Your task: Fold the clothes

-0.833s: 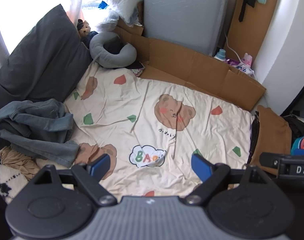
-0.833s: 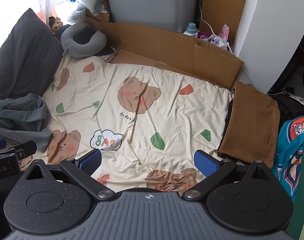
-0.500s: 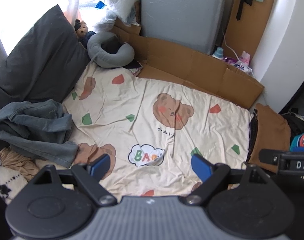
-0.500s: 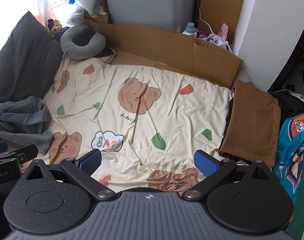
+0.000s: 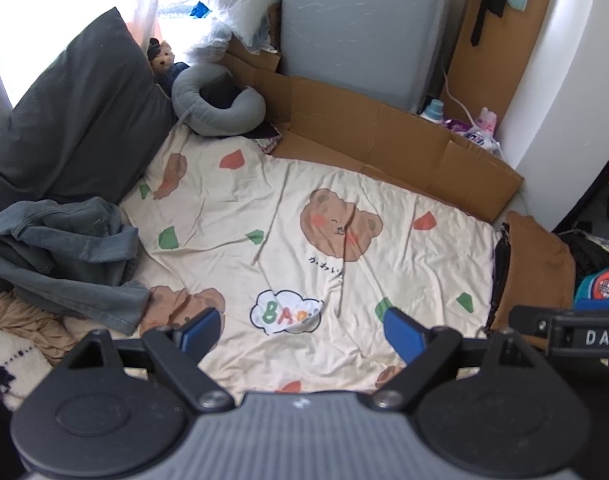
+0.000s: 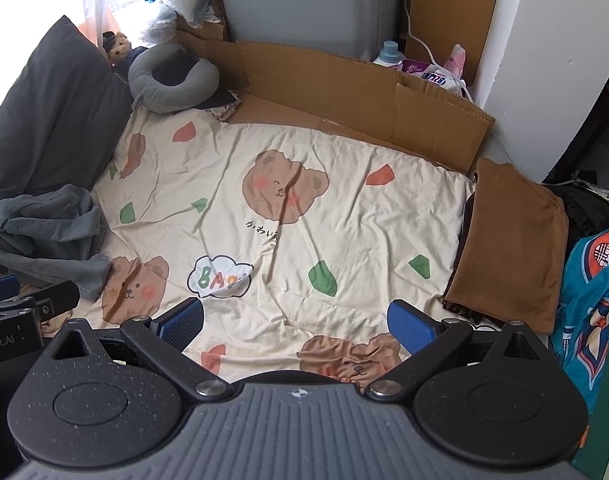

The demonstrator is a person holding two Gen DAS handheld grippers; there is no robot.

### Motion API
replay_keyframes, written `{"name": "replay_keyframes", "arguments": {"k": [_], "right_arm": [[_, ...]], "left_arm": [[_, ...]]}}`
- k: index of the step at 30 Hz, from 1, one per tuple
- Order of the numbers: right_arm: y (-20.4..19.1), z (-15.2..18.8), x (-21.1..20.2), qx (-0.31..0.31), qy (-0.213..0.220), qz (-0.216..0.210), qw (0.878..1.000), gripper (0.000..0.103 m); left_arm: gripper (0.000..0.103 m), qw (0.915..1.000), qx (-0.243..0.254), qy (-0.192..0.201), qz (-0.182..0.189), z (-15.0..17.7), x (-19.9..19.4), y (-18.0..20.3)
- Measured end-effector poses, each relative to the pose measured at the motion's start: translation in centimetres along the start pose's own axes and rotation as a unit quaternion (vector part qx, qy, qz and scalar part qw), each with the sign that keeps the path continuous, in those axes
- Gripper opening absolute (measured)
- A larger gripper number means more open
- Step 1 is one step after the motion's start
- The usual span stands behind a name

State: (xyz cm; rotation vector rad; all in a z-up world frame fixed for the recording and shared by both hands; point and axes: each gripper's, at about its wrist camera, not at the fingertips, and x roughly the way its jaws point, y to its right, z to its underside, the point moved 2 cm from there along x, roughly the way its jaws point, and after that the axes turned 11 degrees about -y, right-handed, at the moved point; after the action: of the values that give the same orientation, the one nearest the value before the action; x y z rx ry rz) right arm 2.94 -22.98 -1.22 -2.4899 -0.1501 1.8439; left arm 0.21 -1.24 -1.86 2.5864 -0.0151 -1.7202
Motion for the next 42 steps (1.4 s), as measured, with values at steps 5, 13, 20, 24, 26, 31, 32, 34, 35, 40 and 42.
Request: {"name": "replay_keyframes", "arguments": {"k": [5, 13, 20, 24, 26, 31, 32, 34, 35, 40, 42], "right_arm": [[0.2, 0.1, 0.0, 0.002, 0.002, 0.0, 1.0, 0.1], [0.0, 0.1, -0.1, 0.003, 0.006, 0.003, 1.0, 0.1], [-0.1, 0.0, -0.2, 0.0, 0.006, 0.004, 1.0, 0.1], [0.0, -0.1, -0.2, 0.002, 0.004, 0.004, 1.0, 0.1], [0.1, -0.1, -0.2, 0.008, 0.005, 0.001, 1.0, 0.1], [0.1, -0.1, -0.3, 0.007, 0.005, 0.013, 1.0, 0.101], [0.0, -0.1, -0.3, 0.006, 0.005, 0.016, 1.0, 0.101], [0.3, -0.3, -0.4, 0.013, 0.004, 0.01, 1.0, 0.101], [0.4, -0.4, -0.5, 0.014, 0.003, 0.008, 1.0, 0.101], [0.8, -0.9, -0.9, 0.017, 0.002, 0.001, 1.0, 0.101], [0.8, -1.1, -1.2, 0.016, 0.004, 0.0, 1.0, 0.101]], "left_arm": [[0.091, 1.0, -0.001, -0.002, 0.008, -0.2, 0.2, -0.4], [0.092, 1.0, -0.001, -0.002, 0.002, -0.3, 0.1, -0.4], [0.092, 1.0, -0.002, 0.003, 0.002, -0.3, -0.1, -0.6], [0.092, 1.0, -0.001, 0.004, 0.002, -0.4, -0.2, -0.7], [0.093, 1.0, -0.001, 0.004, 0.003, -0.5, -0.3, -0.7], [0.097, 1.0, 0.0, 0.002, 0.003, -0.7, -0.5, -0.8], [0.097, 1.0, 0.001, 0.001, 0.003, -0.7, -0.5, -0.7], [0.097, 1.0, -0.001, -0.001, 0.006, -0.9, -0.5, -1.0], [0.097, 1.0, -0.003, -0.002, 0.007, -0.9, -0.5, -1.2], [0.097, 0.9999, -0.006, -0.002, 0.016, -0.8, -1.0, -1.4], [0.097, 0.9999, -0.001, 0.0, 0.014, -0.8, -1.2, -1.4]]}}
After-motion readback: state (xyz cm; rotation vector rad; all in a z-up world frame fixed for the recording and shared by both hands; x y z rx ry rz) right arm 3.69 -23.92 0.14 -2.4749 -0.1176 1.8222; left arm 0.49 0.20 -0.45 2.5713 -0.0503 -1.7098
